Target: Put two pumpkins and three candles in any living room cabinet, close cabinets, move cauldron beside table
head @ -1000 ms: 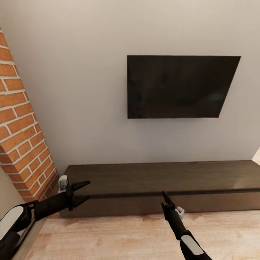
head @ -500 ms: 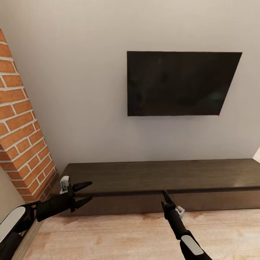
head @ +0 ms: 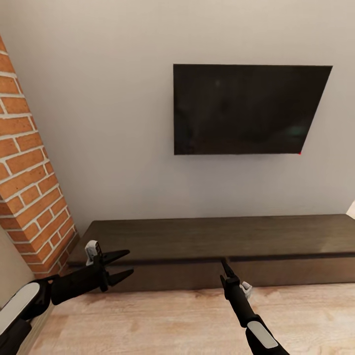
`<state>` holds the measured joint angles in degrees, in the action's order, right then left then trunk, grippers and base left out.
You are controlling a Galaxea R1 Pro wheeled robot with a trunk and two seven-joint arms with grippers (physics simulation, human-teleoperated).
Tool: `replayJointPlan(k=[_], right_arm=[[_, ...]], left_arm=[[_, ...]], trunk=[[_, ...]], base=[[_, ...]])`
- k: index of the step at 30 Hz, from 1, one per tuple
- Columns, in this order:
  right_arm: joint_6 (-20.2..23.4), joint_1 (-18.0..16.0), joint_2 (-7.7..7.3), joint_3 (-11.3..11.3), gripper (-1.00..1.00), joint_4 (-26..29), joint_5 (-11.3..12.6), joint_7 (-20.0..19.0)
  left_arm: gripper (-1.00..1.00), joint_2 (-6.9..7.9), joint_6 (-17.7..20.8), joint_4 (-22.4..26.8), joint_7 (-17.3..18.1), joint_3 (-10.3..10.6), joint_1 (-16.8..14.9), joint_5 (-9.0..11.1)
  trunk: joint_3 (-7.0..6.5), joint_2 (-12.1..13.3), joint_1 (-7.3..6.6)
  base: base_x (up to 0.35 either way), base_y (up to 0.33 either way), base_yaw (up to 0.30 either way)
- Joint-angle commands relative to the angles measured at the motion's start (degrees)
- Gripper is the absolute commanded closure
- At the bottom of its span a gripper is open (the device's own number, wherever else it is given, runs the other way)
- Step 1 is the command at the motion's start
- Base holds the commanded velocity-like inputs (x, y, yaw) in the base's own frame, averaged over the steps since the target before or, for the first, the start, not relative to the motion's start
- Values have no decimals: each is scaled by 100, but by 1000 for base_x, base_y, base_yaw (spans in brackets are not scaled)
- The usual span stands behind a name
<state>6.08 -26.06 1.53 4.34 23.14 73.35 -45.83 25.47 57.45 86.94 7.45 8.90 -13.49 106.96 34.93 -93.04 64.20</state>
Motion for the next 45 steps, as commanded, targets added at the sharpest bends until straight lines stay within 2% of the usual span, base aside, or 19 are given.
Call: replayJointPlan(k=[1,9,41,45], right_arm=[[60,-4,5,31,-100,-3,30,-23],[60,-4,5,31,-100,-3,30,-25],[60,-4,5,31,-100,-1,30,-60],[67,-4,5,31,-100,-2,35,-170]], left_arm=[[-100,10,3,0,71,24,-5,-43],[-100,19,3,8,90,84,-5,-43],[-100,16,3,7,90,95,-5,-43],[-100,11,3,7,90,95,-5,-43]], trunk=[[24,-44,22],[168,-365,198],[742,-1649,901],[814,-1809,989]], base=[[0,0,0],[0,0,0],[0,0,0],[0,0,0]])
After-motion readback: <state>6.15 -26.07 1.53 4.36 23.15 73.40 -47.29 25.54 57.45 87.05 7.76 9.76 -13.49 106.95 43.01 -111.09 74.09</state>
